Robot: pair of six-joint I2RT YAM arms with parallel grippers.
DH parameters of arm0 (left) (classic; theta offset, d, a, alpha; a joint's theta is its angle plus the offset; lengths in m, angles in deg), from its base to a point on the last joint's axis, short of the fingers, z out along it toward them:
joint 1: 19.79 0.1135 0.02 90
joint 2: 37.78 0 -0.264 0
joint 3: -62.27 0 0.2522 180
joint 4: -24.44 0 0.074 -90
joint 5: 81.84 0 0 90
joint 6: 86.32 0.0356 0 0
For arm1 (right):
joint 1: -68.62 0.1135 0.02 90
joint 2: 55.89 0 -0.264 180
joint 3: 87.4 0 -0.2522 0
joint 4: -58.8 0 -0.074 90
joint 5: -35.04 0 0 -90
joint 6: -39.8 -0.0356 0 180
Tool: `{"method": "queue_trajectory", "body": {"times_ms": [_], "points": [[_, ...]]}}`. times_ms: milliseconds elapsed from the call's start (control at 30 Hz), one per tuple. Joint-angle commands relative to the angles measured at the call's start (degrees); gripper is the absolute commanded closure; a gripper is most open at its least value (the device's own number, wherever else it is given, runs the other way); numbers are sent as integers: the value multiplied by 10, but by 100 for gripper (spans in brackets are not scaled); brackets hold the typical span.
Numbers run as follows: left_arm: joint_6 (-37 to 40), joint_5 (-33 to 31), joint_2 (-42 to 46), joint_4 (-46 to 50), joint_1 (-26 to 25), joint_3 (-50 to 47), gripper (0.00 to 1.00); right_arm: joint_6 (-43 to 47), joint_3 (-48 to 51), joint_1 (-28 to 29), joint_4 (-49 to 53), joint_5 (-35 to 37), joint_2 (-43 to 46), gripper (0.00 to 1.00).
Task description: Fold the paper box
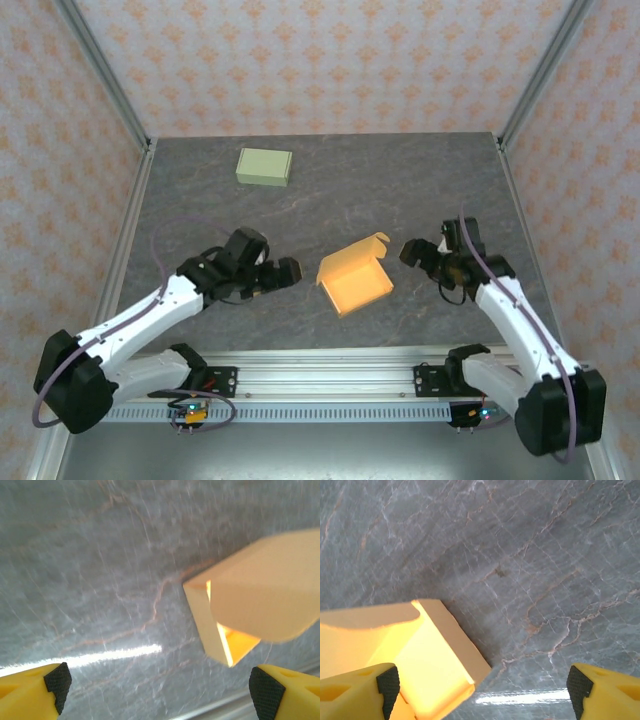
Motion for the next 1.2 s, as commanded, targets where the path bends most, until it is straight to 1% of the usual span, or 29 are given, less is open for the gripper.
{"method": "queue_trajectory", "body": {"times_ms": [0,67,100,200,333,400,467,533,600,700,800,833,967,1033,1067,1167], "points": [[29,26,35,-63,-22,-16,5,61,-10,2,-34,-56,3,15],[47,29,48,-90,-37,-16,6,103,-34,3,-22,-110,-29,25],[56,26,49,-95,-42,-13,7,116,-41,3,-20,-122,-43,27],[84,9,30,-102,-53,7,8,126,-43,11,-54,-137,-69,27],[100,-4,-35,-124,-75,39,11,135,-58,50,-94,-87,-93,26],[103,-15,-66,-130,-94,57,12,141,-66,60,-107,-83,-108,26],[108,-38,-90,-127,-120,81,14,151,-75,68,-116,-82,-122,26],[106,-68,-107,-114,-135,102,16,158,-79,71,-123,-77,-130,27],[93,-96,-121,-102,-139,118,20,166,-82,73,-127,-78,-136,29],[70,-153,-139,-75,-139,137,29,177,-80,78,-140,-84,-143,32],[54,-190,-145,-70,-139,141,40,182,-88,86,-140,-72,-160,37],[52,-197,-147,-70,-139,141,44,184,-90,89,-143,-66,-167,38],[53,-209,-161,-55,-139,154,54,182,-93,93,-164,-70,-192,43],[55,-215,-168,-48,-139,160,59,183,-96,95,-172,-71,-200,45],[57,-219,-172,-45,-139,163,61,186,-98,96,-173,-74,-204,46],[68,-222,-187,-36,-139,174,62,193,-106,98,-170,-78,-210,47]]}}
